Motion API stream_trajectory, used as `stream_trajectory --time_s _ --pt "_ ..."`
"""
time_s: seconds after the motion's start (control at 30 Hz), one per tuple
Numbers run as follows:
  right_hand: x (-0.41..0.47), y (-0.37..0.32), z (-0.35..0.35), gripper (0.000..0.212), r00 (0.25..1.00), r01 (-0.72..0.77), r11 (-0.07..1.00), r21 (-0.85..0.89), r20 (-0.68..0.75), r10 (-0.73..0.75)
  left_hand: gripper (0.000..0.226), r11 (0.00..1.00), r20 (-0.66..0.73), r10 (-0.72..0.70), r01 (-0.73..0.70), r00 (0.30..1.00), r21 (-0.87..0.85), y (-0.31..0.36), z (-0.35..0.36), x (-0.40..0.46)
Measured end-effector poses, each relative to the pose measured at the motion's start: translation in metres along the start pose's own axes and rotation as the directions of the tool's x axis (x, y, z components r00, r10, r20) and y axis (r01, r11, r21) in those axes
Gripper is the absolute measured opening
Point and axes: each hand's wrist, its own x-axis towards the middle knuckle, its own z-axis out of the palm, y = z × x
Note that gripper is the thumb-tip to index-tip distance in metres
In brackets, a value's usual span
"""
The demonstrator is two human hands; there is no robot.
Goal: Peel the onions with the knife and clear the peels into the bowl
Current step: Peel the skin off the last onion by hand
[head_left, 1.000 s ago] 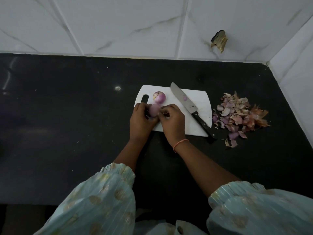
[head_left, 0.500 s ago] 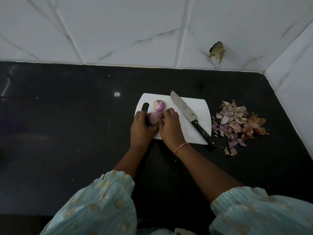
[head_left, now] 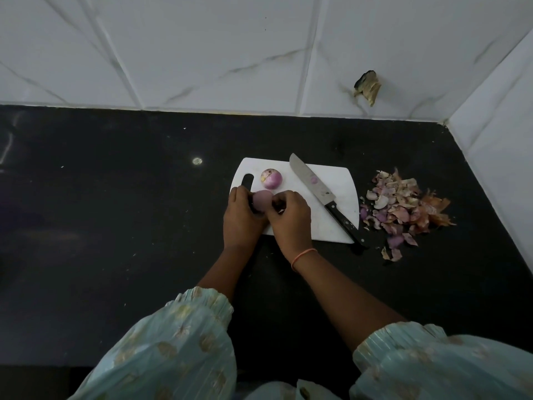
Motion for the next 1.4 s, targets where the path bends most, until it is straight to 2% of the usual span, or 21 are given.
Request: stream_trajectory --time_s 0.17,0.33,0.4,0.43,0.53,0.63,0.7,0.73,0.8,0.83,0.87,0.97,1.07,1.17,1.4 --pt "0.002 0.001 0.0 0.013 0.995 0.073 0.987 -0.145 -0.055 -0.082 0.033 1.0 -0.009 0.011 -0.011 1.0 -0.003 0.001 0.0 -0.001" --pt "0.008 0.0 -0.001 0.015 0.972 0.233 0.917 -0.323 0.052 -0.229 0.03 1.0 -0.015 0.01 -0.01 1.0 -0.001 0.001 -0.001 0.0" --pt "0.013 0.003 -0.005 0.012 0.974 0.225 0.936 -0.269 0.071 -0.214 0.037 1.0 -0.022 0.011 -0.011 1.0 0.004 0.001 -0.002 0.0" --pt "0.016 0.007 -0.01 0.009 0.982 0.186 0.964 -0.188 0.045 -0.181 0.043 1.0 -0.024 0.009 -0.009 1.0 0.006 0.001 -0.002 0.0" --pt "0.027 0.02 -0.041 0.017 0.982 0.063 0.998 0.017 -0.179 -0.059 0.055 1.0 -0.026 0.002 -0.002 1.0 0.0 0.002 -0.001 0.0" --pt "0.041 0.036 -0.084 0.021 0.936 -0.04 0.996 0.079 -0.346 0.065 0.061 0.999 -0.011 0.04 -0.04 0.999 0.033 0.003 0.001 0.001" --pt "0.051 0.053 -0.106 0.019 0.912 -0.094 0.991 0.092 -0.391 0.122 0.062 0.996 0.0 0.05 -0.05 0.999 0.068 0.004 0.002 0.001" --pt "0.057 0.061 -0.112 0.022 0.916 -0.159 0.986 0.058 -0.363 0.169 0.064 0.996 0.004 0.05 -0.051 0.999 0.077 0.004 0.002 0.001" --pt "0.063 0.071 -0.115 0.043 0.931 -0.317 0.935 -0.161 -0.243 0.273 0.064 0.994 0.012 0.071 -0.072 0.997 0.088 0.002 0.003 0.001" --pt "0.062 0.071 -0.113 0.053 0.938 -0.328 0.915 -0.233 -0.191 0.288 0.062 0.991 0.014 0.09 -0.091 0.996 0.095 0.001 0.004 0.0" --pt "0.058 0.066 -0.106 0.054 0.961 -0.266 0.933 -0.242 -0.144 0.236 0.058 0.989 0.014 0.105 -0.106 0.994 0.1 0.0 0.004 0.0" --pt "0.036 0.037 -0.07 0.032 0.999 0.054 0.993 -0.104 0.005 -0.054 0.05 0.99 0.009 0.11 -0.111 0.994 0.093 -0.001 0.005 0.0" --pt "0.02 0.011 -0.035 0.029 0.97 0.13 0.992 -0.004 0.207 -0.126 0.039 0.988 0.017 0.125 -0.126 0.992 0.084 -0.003 0.005 0.0" --pt "0.018 0.007 -0.021 0.023 0.968 0.148 0.989 0.001 0.207 -0.145 0.03 0.986 0.027 0.141 -0.143 0.99 0.083 -0.004 0.005 -0.001" --pt "0.026 0.001 -0.024 0.006 0.978 0.12 0.992 -0.036 0.174 -0.112 0.034 0.985 0.03 0.143 -0.145 0.989 0.098 -0.006 0.005 -0.001"
